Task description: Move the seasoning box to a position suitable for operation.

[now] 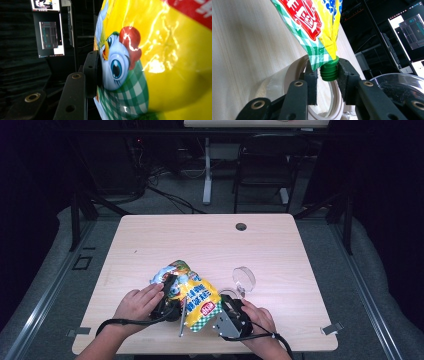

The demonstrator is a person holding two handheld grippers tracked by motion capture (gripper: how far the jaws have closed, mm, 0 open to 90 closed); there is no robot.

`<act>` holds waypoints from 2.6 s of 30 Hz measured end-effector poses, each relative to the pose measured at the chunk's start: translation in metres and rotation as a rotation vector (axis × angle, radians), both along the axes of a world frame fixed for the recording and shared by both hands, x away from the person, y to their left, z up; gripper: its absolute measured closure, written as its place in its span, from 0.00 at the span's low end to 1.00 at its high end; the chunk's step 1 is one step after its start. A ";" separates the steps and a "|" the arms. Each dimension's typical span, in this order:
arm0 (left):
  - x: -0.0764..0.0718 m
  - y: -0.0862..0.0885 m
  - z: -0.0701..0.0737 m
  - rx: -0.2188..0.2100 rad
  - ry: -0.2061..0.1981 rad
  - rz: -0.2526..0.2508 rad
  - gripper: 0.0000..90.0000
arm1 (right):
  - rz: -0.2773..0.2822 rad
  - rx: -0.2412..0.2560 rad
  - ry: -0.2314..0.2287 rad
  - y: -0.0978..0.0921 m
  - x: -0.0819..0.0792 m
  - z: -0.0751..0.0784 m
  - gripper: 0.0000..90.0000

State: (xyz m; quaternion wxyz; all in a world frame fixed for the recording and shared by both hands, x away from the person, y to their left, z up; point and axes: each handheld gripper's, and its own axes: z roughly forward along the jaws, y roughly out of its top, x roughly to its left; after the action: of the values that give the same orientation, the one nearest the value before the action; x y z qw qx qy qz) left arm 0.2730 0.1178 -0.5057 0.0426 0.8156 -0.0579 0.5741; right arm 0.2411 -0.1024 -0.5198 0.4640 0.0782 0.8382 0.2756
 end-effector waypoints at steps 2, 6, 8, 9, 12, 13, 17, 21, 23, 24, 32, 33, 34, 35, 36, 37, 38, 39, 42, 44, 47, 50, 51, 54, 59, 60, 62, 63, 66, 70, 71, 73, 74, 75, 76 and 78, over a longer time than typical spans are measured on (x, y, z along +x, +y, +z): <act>0.000 0.000 0.000 0.002 -0.005 0.000 0.70 | 0.000 0.000 0.002 0.000 0.000 0.000 0.79; 0.000 -0.002 0.001 0.008 -0.011 -0.002 0.70 | 0.001 0.010 0.001 0.000 0.000 -0.001 0.79; 0.000 -0.003 0.002 0.015 -0.019 -0.004 0.70 | -0.002 0.013 0.005 -0.001 0.000 -0.001 0.79; 0.000 -0.003 0.002 0.015 -0.019 -0.004 0.70 | -0.002 0.013 0.005 -0.001 0.000 -0.001 0.79; 0.000 -0.004 0.004 0.026 -0.023 -0.003 0.70 | -0.001 0.030 0.005 -0.002 0.001 -0.001 0.79; 0.000 -0.004 0.004 0.026 -0.023 -0.003 0.70 | -0.002 0.035 0.005 -0.002 0.001 -0.001 0.79; -0.001 -0.005 0.004 0.026 -0.021 0.004 0.70 | -0.001 0.044 0.006 -0.002 0.001 -0.001 0.79; -0.001 -0.005 0.005 0.039 -0.024 0.000 0.70 | -0.001 0.046 0.003 -0.002 0.000 -0.001 0.79; -0.001 -0.005 0.007 0.042 -0.023 -0.001 0.70 | -0.001 0.049 0.001 -0.002 0.000 -0.001 0.79; -0.001 -0.005 0.007 0.044 -0.024 -0.003 0.70 | -0.002 0.043 0.002 -0.003 0.000 0.000 0.79; -0.001 -0.006 0.009 0.048 -0.036 -0.008 0.70 | -0.005 0.050 0.000 -0.003 -0.001 0.000 0.79; -0.001 -0.006 0.010 0.048 -0.033 -0.007 0.70 | -0.005 0.051 0.002 -0.003 -0.001 0.000 0.79; -0.001 -0.006 0.010 0.048 -0.033 -0.007 0.70 | -0.005 0.051 0.001 -0.003 -0.001 0.000 0.79; -0.001 -0.006 0.010 0.048 -0.033 -0.007 0.70 | -0.005 0.052 -0.001 -0.003 -0.001 0.000 0.79; -0.001 -0.006 0.010 0.052 -0.031 -0.008 0.70 | -0.005 0.051 -0.002 -0.003 -0.001 0.000 0.79; -0.001 -0.007 0.010 0.053 -0.031 -0.008 0.70 | -0.005 0.049 -0.001 -0.003 -0.001 0.000 0.79; -0.001 -0.007 0.010 0.053 -0.031 -0.008 0.70 | -0.005 0.049 -0.001 -0.003 -0.001 0.000 0.79; -0.001 -0.007 0.010 0.056 -0.032 -0.009 0.70 | -0.004 0.049 -0.001 -0.003 -0.001 0.000 0.79; -0.001 -0.007 0.011 0.060 -0.026 -0.006 0.70 | -0.002 0.058 -0.003 -0.003 -0.001 -0.001 0.79; 0.000 -0.007 0.012 0.063 -0.031 -0.008 0.70 | -0.003 0.056 -0.002 -0.004 -0.001 0.000 0.79; 0.000 -0.007 0.012 0.064 -0.034 -0.009 0.70 | -0.005 0.059 -0.002 -0.004 -0.001 0.000 0.79; -0.001 -0.008 0.012 0.069 -0.040 -0.011 0.70 | -0.005 0.065 -0.001 -0.004 -0.001 0.000 0.79; -0.001 -0.008 0.012 0.070 -0.042 -0.011 0.70 | -0.008 0.061 0.000 -0.004 -0.001 0.000 0.79; -0.001 -0.008 0.013 0.079 -0.044 -0.013 0.70 | -0.009 0.060 0.002 -0.004 -0.001 0.000 0.79; 0.000 -0.008 0.015 0.078 -0.030 -0.011 0.70 | -0.010 0.064 -0.005 -0.004 -0.001 0.000 0.78; 0.000 -0.008 0.014 0.067 -0.037 -0.021 0.71 | -0.008 0.070 -0.008 -0.004 -0.001 -0.001 0.78; -0.001 -0.008 0.015 0.075 -0.020 -0.007 0.72 | -0.008 0.065 -0.012 -0.004 -0.002 -0.001 0.78; -0.001 -0.009 0.015 0.078 -0.020 -0.008 0.72 | -0.008 0.058 -0.029 -0.003 -0.002 -0.002 0.77; -0.001 -0.009 0.016 0.086 -0.022 -0.009 0.72 | -0.008 0.049 -0.035 -0.003 -0.003 -0.003 0.78; -0.001 -0.009 0.016 0.087 -0.025 -0.011 0.72 | -0.008 0.048 -0.038 -0.003 -0.003 -0.003 0.77; -0.001 -0.010 0.016 0.090 -0.030 -0.013 0.72 | -0.008 0.048 -0.040 -0.003 -0.003 -0.003 0.76; -0.001 -0.010 0.016 0.090 -0.030 -0.014 0.72 | -0.010 0.036 -0.039 -0.003 -0.004 -0.002 0.76; -0.001 -0.010 0.017 0.094 -0.029 -0.012 0.72 | -0.008 0.039 -0.040 -0.003 -0.003 -0.002 0.77; -0.001 -0.010 0.017 0.096 -0.030 -0.012 0.72 | -0.008 0.039 -0.040 -0.003 -0.003 -0.002 0.77; -0.001 -0.011 0.018 0.099 -0.033 -0.012 0.72 | -0.008 0.040 -0.039 -0.003 -0.003 -0.002 0.78; -0.001 -0.011 0.019 0.111 -0.042 -0.016 0.72 | -0.007 0.039 -0.038 -0.003 -0.004 -0.002 0.78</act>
State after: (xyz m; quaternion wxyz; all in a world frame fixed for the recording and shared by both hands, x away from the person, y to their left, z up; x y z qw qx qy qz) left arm 0.2720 0.1067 -0.4867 0.0006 0.8041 -0.0971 0.5865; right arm 0.2372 -0.1050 -0.5219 0.4794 0.0850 0.8234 0.2914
